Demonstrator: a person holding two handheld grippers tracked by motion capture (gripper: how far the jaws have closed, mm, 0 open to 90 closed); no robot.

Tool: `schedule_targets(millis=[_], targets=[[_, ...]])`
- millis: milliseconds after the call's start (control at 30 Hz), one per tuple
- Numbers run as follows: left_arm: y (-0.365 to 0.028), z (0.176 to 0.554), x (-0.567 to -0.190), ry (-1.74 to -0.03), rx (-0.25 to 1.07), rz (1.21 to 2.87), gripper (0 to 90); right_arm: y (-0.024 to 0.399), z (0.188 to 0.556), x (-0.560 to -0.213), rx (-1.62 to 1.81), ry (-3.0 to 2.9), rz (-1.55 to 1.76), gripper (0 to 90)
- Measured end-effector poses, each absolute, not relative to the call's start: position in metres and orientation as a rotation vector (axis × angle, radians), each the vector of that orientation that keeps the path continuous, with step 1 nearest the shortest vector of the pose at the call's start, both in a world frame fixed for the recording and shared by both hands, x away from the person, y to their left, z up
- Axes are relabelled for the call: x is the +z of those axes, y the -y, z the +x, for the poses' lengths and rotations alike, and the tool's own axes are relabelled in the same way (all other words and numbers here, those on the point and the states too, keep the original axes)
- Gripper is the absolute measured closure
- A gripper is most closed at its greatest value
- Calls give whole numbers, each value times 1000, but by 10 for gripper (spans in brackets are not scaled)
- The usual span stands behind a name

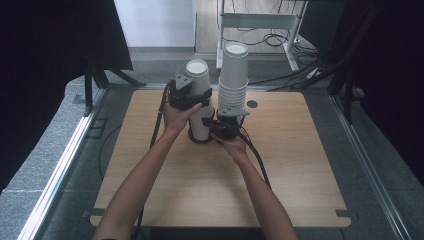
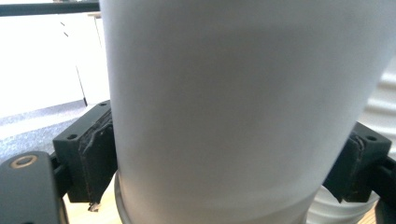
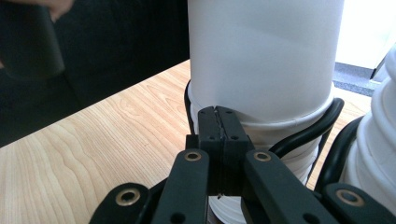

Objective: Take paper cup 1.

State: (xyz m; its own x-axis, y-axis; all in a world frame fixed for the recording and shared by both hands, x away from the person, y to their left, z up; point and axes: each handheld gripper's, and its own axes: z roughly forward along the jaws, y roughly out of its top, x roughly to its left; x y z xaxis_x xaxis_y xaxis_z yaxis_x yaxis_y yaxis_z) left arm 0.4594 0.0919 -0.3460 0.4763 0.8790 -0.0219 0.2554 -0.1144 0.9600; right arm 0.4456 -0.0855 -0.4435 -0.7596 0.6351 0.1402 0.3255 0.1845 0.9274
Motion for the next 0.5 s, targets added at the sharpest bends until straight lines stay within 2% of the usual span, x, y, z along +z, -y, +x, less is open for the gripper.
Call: schedule_targets(millis=[500], targets=[[-98,439,-311,-932,741,1547,121,83,444,-445,1602,-2194,931,899]])
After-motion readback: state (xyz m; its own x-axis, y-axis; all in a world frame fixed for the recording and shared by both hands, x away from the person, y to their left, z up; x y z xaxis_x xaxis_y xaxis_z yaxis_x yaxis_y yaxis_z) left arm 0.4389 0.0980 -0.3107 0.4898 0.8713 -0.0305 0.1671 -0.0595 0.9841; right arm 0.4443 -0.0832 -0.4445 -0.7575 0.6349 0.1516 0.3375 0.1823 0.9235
